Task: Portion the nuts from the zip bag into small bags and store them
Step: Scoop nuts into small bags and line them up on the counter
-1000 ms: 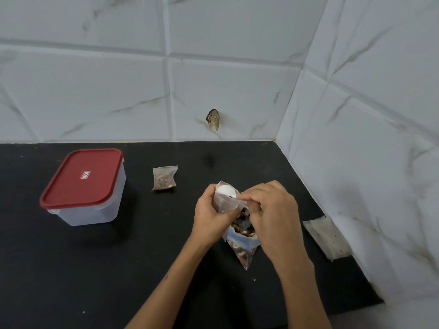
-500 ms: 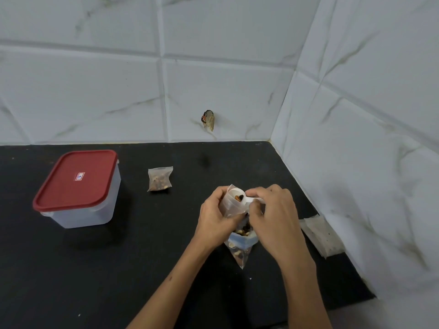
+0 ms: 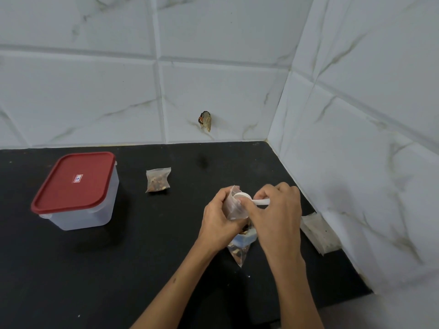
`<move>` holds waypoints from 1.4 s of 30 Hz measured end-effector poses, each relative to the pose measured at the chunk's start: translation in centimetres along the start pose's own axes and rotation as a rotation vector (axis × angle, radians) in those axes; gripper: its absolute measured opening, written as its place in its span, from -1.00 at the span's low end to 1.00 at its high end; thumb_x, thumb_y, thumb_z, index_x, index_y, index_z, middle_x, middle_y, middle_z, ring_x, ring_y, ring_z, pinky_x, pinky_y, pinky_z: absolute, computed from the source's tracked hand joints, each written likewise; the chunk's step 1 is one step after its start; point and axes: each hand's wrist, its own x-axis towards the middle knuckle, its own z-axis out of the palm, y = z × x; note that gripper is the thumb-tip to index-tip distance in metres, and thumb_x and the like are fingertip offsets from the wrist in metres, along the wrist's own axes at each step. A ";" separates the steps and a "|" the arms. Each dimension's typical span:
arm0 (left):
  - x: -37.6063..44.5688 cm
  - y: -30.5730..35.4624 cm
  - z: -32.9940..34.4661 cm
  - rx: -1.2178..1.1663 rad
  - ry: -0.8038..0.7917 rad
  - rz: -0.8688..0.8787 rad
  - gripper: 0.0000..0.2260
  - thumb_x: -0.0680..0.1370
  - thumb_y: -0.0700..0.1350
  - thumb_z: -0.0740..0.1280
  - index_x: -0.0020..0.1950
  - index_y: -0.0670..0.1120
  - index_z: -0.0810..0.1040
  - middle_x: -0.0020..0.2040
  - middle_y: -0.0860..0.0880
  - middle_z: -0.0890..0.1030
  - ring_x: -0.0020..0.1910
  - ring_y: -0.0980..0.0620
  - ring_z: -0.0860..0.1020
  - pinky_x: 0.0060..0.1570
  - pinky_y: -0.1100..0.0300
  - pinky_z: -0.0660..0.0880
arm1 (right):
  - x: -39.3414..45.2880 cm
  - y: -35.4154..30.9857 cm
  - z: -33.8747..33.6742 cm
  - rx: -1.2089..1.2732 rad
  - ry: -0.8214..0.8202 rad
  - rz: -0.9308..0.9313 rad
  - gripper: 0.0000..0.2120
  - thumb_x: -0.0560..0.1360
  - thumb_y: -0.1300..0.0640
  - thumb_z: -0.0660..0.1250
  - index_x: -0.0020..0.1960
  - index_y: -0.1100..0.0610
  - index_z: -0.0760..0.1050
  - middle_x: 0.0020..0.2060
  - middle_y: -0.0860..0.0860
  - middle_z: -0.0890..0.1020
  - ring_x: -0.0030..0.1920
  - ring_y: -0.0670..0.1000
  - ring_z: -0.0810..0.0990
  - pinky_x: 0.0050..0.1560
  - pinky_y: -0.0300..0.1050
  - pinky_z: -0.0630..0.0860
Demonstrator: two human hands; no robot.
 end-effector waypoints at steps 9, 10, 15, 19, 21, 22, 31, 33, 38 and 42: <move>-0.1 -0.3 -0.2 -0.063 0.017 -0.009 -0.42 0.21 0.02 0.51 0.21 0.01 0.50 0.07 0.05 0.61 0.07 0.06 0.60 0.03 0.09 0.59 | -0.1 -0.2 -0.5 0.070 -0.111 -0.039 -0.78 0.50 0.03 0.31 0.10 0.09 0.53 0.00 -0.07 0.39 0.05 -0.15 0.28 -0.15 -0.40 0.27; -0.1 -0.3 -0.2 -0.073 0.018 -0.009 -0.42 0.21 0.03 0.50 0.21 0.01 0.50 0.07 0.05 0.61 0.06 0.06 0.61 0.01 0.12 0.59 | 0.0 -0.2 -0.6 0.073 -0.117 -0.058 -0.79 0.49 0.08 0.32 0.11 0.09 0.53 -0.01 -0.09 0.36 0.05 -0.15 0.28 -0.15 -0.40 0.28; 0.0 0.0 -0.2 -0.073 0.019 0.014 -0.54 0.29 0.03 0.47 0.17 0.01 0.52 0.00 0.02 0.64 0.00 0.05 0.63 -0.01 0.12 0.59 | 0.0 -0.2 -0.8 0.055 -0.095 -0.177 -0.82 0.50 0.22 0.33 0.08 0.10 0.60 0.01 -0.02 0.48 0.03 -0.17 0.31 -0.16 -0.44 0.31; 0.1 -0.5 -0.3 -0.067 0.040 0.022 -0.58 0.33 0.04 0.43 0.16 -0.02 0.52 -0.06 0.04 0.64 -0.08 0.08 0.63 -0.07 0.13 0.57 | 0.2 0.5 -1.0 0.135 -0.008 -0.159 -0.84 0.50 0.20 0.35 0.04 0.03 0.63 -0.01 -0.09 0.58 0.00 -0.15 0.45 -0.13 -0.39 0.38; 0.2 -0.9 -0.5 -0.052 0.061 0.016 -0.53 0.31 0.09 0.44 0.17 -0.01 0.51 -0.05 0.05 0.62 -0.06 0.12 0.62 -0.04 0.12 0.58 | 0.4 1.1 -1.2 0.277 0.018 -0.086 -0.84 0.50 0.20 0.36 0.03 0.02 0.63 -0.07 -0.12 0.64 -0.05 -0.14 0.55 -0.09 -0.31 0.47; 0.2 -1.3 -0.6 -0.047 0.075 0.009 -0.51 0.29 0.11 0.45 0.18 -0.01 0.51 -0.03 0.06 0.61 -0.04 0.13 0.61 -0.02 0.13 0.58 | 0.6 1.5 -1.2 0.330 0.016 -0.039 -0.84 0.49 0.21 0.37 0.03 0.03 0.63 -0.09 -0.12 0.65 -0.08 -0.16 0.58 -0.10 -0.34 0.47; 0.2 -3.7 -3.3 0.069 0.155 -0.053 -0.56 0.35 -0.21 0.55 0.17 -0.10 0.51 0.02 0.12 0.56 -0.03 0.23 0.58 -0.01 0.21 0.55 | 0.3 4.7 2.4 0.058 -0.391 0.215 -0.71 0.50 0.28 0.33 0.19 0.04 0.56 0.12 -0.01 0.61 0.07 -0.08 0.58 -0.05 -0.34 0.50; 0.0 -3.8 -3.5 0.068 0.156 -0.058 -0.68 0.38 -0.21 0.51 0.08 -0.08 0.52 -0.03 0.15 0.57 -0.08 0.30 0.57 -0.09 0.28 0.51 | 0.2 4.4 3.5 -0.096 -0.514 0.210 -0.66 0.50 0.25 0.33 0.23 -0.01 0.52 0.15 0.01 0.58 0.09 -0.03 0.58 0.08 -0.15 0.55; -0.1 -4.1 -4.4 0.092 0.083 -0.086 -0.67 0.44 -0.11 0.48 0.14 0.11 0.50 -0.06 0.13 0.58 -0.09 0.27 0.57 -0.11 0.32 0.50 | 0.9 3.6 4.2 -0.261 -0.752 0.283 -0.61 0.48 0.19 0.37 0.29 0.02 0.47 0.21 0.07 0.48 0.14 0.05 0.52 0.15 -0.06 0.51; 0.0 -4.1 -5.2 0.153 0.020 -0.142 -0.71 0.43 -0.15 0.49 0.03 0.13 0.51 -0.08 0.08 0.61 -0.10 0.27 0.57 -0.13 0.32 0.49 | 1.9 2.1 3.8 -0.289 -0.833 0.421 -0.64 0.54 0.13 0.30 0.32 0.13 0.41 0.23 0.11 0.44 0.20 0.08 0.48 0.10 -0.07 0.45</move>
